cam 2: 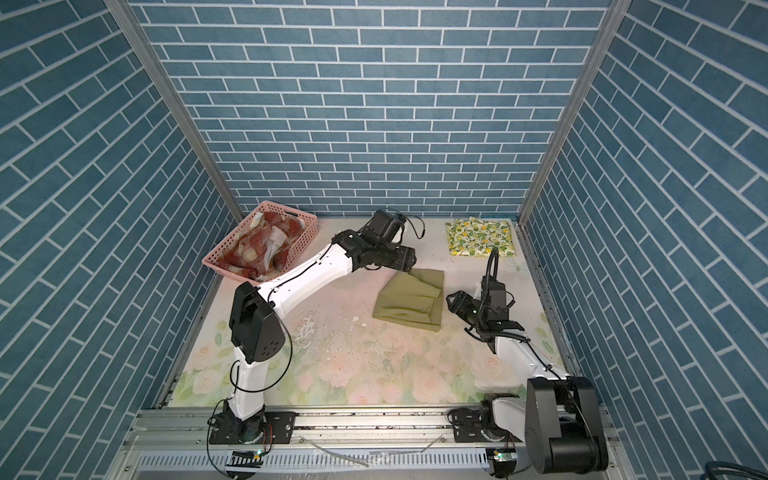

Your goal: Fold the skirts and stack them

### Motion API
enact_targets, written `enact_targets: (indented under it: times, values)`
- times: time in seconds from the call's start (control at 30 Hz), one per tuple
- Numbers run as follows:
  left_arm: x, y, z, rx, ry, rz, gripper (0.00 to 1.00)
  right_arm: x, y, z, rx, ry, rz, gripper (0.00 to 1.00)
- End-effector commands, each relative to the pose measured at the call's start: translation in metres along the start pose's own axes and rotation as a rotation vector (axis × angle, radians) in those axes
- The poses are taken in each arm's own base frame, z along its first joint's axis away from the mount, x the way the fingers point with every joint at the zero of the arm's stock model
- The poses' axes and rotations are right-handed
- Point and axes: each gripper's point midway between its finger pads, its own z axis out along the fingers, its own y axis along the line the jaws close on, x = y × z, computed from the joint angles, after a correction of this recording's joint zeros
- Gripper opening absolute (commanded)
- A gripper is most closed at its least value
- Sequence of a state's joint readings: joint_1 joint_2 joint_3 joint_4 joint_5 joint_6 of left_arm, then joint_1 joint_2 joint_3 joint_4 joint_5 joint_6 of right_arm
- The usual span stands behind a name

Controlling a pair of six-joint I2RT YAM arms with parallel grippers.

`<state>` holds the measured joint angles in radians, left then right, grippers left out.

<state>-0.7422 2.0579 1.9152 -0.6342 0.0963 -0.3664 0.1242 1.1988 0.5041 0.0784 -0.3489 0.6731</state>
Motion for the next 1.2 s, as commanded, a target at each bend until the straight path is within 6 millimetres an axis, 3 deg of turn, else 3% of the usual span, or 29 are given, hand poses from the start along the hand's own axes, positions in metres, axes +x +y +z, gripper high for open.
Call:
enact_targets:
  times: [0.0, 0.13, 0.27, 0.43, 0.57, 0.67, 0.83, 1.03, 1.17]
  values:
    - [0.025, 0.032, 0.015, -0.001, 0.074, 0.030, 0.77, -0.008, 0.024, 0.009, -0.045, 0.030, -0.209, 0.76]
    - [0.031, 0.065, 0.016, 0.025, 0.067, -0.040, 0.77, -0.011, 0.043, 0.026, -0.129, 0.047, -0.321, 0.80]
    - [0.031, 0.080, 0.018, 0.025, 0.073, -0.038, 0.76, -0.011, 0.049, 0.042, -0.154, 0.082, -0.413, 0.82]
    - [0.021, 0.077, 0.024, 0.057, 0.049, 0.040, 0.76, -0.006, 0.053, 0.061, -0.211, 0.121, -0.483, 0.81]
    - [0.012, 0.072, 0.033, 0.088, 0.027, 0.107, 0.76, 0.012, 0.061, 0.074, -0.277, 0.157, -0.529, 0.75]
    - [0.006, 0.069, 0.040, 0.111, 0.015, 0.152, 0.76, 0.014, 0.067, 0.080, -0.294, 0.146, -0.561, 0.61]
    - [-0.001, 0.066, 0.050, 0.128, 0.009, 0.224, 0.76, -0.001, 0.083, 0.069, -0.294, 0.123, -0.555, 0.03]
    - [-0.012, 0.059, 0.063, 0.177, -0.017, 0.313, 0.75, -0.005, 0.094, 0.058, -0.299, 0.167, -0.496, 0.00]
    - [-0.015, 0.045, 0.071, 0.267, -0.035, 0.342, 0.74, 0.002, 0.089, 0.057, -0.290, 0.199, -0.461, 0.00]
